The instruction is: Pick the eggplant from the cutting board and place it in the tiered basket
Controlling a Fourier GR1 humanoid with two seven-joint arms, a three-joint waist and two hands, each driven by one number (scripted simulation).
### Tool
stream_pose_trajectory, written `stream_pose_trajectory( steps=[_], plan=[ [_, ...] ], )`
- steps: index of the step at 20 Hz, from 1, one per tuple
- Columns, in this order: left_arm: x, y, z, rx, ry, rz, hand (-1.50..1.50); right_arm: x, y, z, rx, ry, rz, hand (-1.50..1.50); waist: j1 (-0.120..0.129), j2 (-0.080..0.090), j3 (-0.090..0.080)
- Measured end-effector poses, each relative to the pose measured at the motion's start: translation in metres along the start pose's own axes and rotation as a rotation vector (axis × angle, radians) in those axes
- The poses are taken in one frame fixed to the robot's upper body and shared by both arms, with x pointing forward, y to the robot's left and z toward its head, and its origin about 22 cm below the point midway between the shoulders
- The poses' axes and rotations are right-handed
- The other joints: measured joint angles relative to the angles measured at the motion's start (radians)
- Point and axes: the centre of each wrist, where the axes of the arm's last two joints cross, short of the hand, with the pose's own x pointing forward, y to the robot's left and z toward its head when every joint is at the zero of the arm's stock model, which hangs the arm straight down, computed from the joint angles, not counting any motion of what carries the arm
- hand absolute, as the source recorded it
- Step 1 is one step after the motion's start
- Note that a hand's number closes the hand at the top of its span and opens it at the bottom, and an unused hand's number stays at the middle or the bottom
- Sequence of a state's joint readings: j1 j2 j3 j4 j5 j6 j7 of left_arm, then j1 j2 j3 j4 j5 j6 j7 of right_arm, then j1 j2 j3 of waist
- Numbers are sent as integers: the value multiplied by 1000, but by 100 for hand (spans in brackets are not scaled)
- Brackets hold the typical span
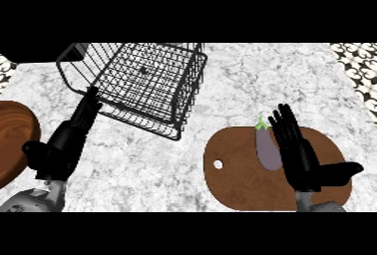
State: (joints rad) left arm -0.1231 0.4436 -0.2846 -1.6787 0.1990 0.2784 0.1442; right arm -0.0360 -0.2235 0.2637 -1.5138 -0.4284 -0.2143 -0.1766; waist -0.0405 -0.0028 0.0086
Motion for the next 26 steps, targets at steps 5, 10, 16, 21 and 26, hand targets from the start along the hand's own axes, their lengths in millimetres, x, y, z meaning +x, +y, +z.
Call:
stream_pose_trajectory(
  steps=[5, 10, 16, 21, 26],
  plan=[
    [5, -3, 3, -46, -21, 67, 0, 32, -35, -25, 26, 93, 129, 150, 31, -5, -1],
    [7, -8, 8, -68, -21, 147, 0, 49, -98, -28, -264, 233, 427, -150, 17, 0, -5],
    [5, -18, 1, -114, -15, 198, 0, 76, -88, -37, -213, 283, 609, -150, 25, -10, 0],
    [1, -22, -1, -127, 33, 205, 0, 111, -65, -47, -82, 402, 828, -150, 36, -8, -5],
    [4, -26, -5, -143, 30, 208, 0, 149, -41, -62, -44, 551, 1112, -150, 59, -5, -9]
  ],
)
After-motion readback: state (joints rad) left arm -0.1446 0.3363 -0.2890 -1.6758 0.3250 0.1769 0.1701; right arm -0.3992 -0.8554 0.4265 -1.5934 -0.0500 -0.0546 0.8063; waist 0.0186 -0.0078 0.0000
